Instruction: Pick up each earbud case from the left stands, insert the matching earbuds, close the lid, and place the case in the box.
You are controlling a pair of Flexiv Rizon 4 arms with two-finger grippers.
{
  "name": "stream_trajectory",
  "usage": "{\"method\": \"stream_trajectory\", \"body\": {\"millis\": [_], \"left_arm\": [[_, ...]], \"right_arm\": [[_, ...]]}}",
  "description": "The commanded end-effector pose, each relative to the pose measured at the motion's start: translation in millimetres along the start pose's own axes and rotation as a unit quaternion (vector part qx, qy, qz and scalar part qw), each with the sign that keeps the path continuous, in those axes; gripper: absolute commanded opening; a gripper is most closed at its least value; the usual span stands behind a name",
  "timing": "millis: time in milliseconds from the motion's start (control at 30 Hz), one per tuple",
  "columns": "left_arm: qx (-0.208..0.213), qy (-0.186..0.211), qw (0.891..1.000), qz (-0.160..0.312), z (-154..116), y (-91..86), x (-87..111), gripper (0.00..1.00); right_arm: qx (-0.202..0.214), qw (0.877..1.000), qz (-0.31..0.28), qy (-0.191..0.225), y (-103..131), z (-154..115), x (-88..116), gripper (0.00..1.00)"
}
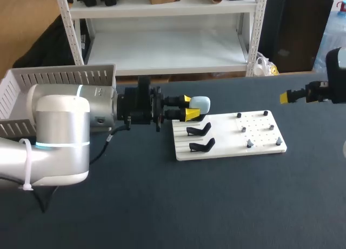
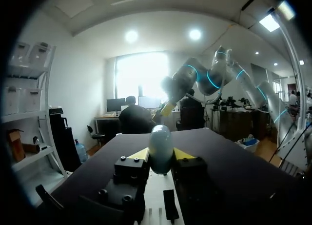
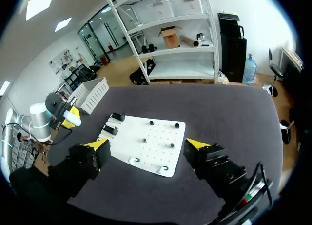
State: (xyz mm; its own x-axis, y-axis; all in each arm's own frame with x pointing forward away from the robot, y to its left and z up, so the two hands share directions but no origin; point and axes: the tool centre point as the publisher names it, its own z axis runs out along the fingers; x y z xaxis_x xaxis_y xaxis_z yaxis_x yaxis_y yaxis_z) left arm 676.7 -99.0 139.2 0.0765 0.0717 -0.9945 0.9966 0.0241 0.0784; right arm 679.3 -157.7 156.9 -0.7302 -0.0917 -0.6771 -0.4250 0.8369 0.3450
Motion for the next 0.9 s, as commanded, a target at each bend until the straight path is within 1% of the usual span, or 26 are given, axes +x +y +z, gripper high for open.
{"method": "stream_trajectory", "body": {"millis": [33,200,367,633,900], "left_arm": [[-0.002,-0.007,1.000,0.002,2,1.0,3.4,0.00],[0.001,-0.010,1.000,0.004,3,1.3,4.8,0.00],[0.006,-0.013,1.000,0.005,3,-0.5,6.4,0.00],[0.012,-0.020,1.000,0.008,4,-0.1,7.2,0.00],[0.013,-0.020,1.000,0.008,4,0.2,8.0,0.00]], "right_arm": [[-0.017,1.000,-0.018,0.000,23,-8,3,1.00],[-0.035,0.998,-0.055,0.011,54,-5,1,1.00],[-0.047,0.995,-0.080,0.023,78,0,3,1.00],[-0.049,0.993,-0.102,0.038,102,7,8,1.00],[-0.060,0.990,-0.117,0.059,127,13,18,1.00]]}}
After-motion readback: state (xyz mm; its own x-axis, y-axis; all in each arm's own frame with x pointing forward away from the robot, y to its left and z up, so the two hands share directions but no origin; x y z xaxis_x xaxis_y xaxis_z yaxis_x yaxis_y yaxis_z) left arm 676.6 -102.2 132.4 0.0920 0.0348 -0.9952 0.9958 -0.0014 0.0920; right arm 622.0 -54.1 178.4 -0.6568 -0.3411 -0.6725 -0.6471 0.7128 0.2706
